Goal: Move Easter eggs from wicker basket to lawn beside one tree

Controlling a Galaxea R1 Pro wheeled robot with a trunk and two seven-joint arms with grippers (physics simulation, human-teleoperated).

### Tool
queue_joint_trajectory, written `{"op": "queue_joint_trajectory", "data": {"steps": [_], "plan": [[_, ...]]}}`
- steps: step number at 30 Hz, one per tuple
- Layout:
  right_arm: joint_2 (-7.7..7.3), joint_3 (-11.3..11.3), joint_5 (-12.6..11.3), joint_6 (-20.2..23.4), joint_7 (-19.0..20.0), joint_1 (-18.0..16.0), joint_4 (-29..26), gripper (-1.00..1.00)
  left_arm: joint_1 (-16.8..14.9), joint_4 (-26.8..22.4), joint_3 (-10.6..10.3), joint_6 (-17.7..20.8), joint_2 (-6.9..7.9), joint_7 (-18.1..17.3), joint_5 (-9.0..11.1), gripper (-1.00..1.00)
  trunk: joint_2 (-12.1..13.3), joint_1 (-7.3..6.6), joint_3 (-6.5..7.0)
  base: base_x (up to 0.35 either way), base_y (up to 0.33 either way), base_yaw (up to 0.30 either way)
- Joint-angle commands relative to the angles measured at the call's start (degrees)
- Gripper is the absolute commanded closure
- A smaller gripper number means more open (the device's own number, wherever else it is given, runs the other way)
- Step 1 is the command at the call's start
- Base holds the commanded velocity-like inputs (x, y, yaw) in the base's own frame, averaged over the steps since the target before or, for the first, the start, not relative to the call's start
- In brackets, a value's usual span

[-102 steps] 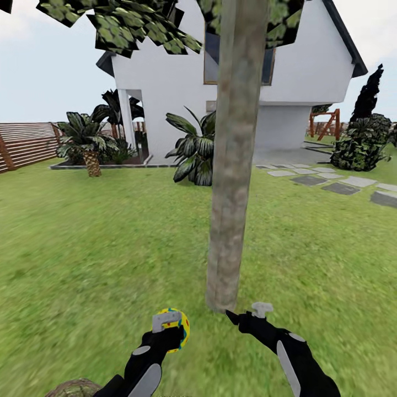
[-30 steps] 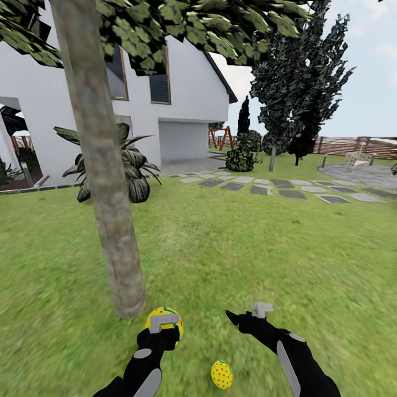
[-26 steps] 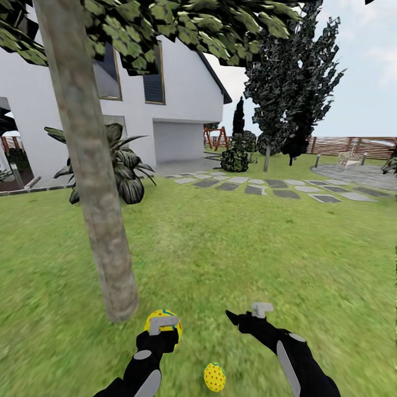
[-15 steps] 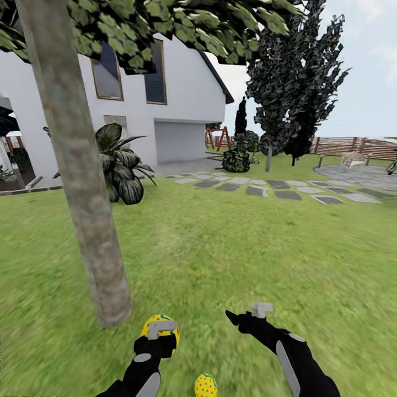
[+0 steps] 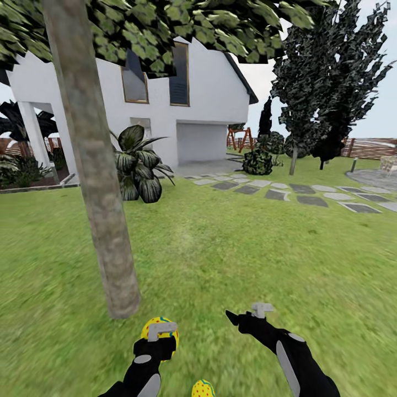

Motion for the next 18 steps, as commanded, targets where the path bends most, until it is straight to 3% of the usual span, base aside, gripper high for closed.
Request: {"op": "queue_joint_trajectory", "data": {"steps": [1, 18], "plan": [[0.05, -0.23, -0.44, 0.53, 0.27, -0.03, -0.06, -1.0, -0.1, -0.08, -0.21, 0.16, 0.04, 0.49, 0.35, 1.0, -0.08, 0.02, -0.04, 0.0, -0.32, 0.242], [0.05, -0.14, -0.26, 0.53, -0.13, -0.03, -0.06, -1.0, -0.1, 0.05, -0.2, 0.16, 0.02, 0.49, 0.35, 1.0, -0.08, 0.02, 1.1, 0.0, -0.32, 0.215]]}}
